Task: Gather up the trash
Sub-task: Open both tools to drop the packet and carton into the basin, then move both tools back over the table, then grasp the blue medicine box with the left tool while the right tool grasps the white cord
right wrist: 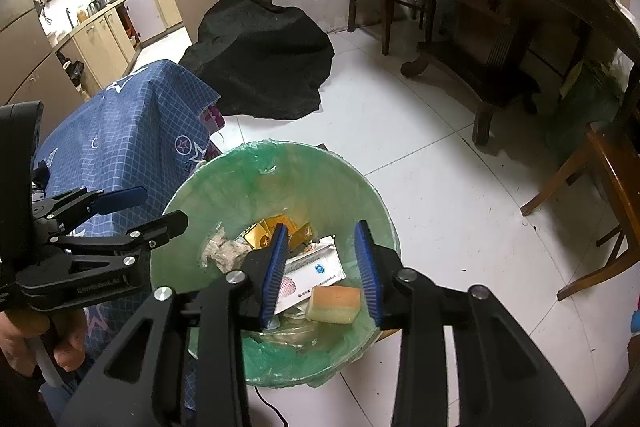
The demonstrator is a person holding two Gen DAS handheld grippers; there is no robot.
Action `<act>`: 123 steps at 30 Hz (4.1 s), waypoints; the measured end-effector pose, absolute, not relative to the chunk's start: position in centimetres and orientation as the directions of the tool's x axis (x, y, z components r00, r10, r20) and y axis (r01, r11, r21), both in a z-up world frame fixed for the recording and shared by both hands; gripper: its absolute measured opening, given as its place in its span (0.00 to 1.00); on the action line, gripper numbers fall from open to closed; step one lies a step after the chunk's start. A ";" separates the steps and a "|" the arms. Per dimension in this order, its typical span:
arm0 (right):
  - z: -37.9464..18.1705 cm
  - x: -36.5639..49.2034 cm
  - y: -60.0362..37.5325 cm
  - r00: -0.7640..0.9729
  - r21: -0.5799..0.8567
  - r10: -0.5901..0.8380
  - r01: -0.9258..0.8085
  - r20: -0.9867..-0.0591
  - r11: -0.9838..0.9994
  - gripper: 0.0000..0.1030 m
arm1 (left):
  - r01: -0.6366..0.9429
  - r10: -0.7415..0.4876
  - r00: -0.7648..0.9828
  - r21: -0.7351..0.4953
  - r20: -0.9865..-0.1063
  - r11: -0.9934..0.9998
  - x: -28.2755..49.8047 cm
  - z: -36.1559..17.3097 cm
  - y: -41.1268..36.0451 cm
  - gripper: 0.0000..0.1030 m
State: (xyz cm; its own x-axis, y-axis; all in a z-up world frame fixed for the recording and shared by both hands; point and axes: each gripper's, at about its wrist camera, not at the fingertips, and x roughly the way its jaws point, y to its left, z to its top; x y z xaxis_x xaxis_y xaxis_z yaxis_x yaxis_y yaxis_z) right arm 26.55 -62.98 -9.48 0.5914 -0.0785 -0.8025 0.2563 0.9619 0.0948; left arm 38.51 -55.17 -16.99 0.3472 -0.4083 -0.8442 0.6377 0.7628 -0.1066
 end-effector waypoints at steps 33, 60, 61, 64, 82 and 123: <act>-7.3 24.8 -41.3 0.719 0.162 0.209 -0.134 -0.663 0.978 0.62 | 0.357 -0.310 0.557 -0.115 -0.770 0.927 38.8 -12.9 -20.7 0.68; -10.7 32.7 -27.4 0.584 0.205 0.367 -0.327 -0.724 0.923 0.73 | 0.027 -0.149 0.634 -0.171 -0.759 0.985 55.2 -15.5 6.0 0.83; -10.7 32.9 -27.0 0.581 0.204 0.370 -0.332 -0.725 0.921 0.73 | 0.047 -0.173 0.633 -0.186 -0.755 0.981 55.0 -15.6 5.8 0.79; -10.6 33.7 -26.2 0.574 0.207 0.385 -0.352 -0.723 0.913 0.73 | 0.088 -0.171 0.638 -0.150 -0.751 0.985 54.3 -15.6 4.7 0.77; -9.7 40.2 -16.2 0.481 0.255 0.529 -0.523 -0.699 0.813 0.45 | 0.117 -0.202 0.622 -0.166 -0.756 0.979 44.1 -16.6 4.2 0.74; -12.9 43.6 -9.4 0.559 0.152 0.418 -0.460 -0.716 0.875 0.20 | 0.038 -0.163 0.649 -0.182 -0.744 0.983 41.8 -17.3 4.6 0.74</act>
State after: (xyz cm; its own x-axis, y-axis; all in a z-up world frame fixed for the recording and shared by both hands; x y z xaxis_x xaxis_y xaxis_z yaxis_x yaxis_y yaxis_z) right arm 43.63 -9.41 -12.90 0.5594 0.4183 -0.7156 -0.4598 0.8749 0.1520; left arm 41.76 4.62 -17.28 0.6486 -0.1626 -0.7436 0.0380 0.9826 -0.1817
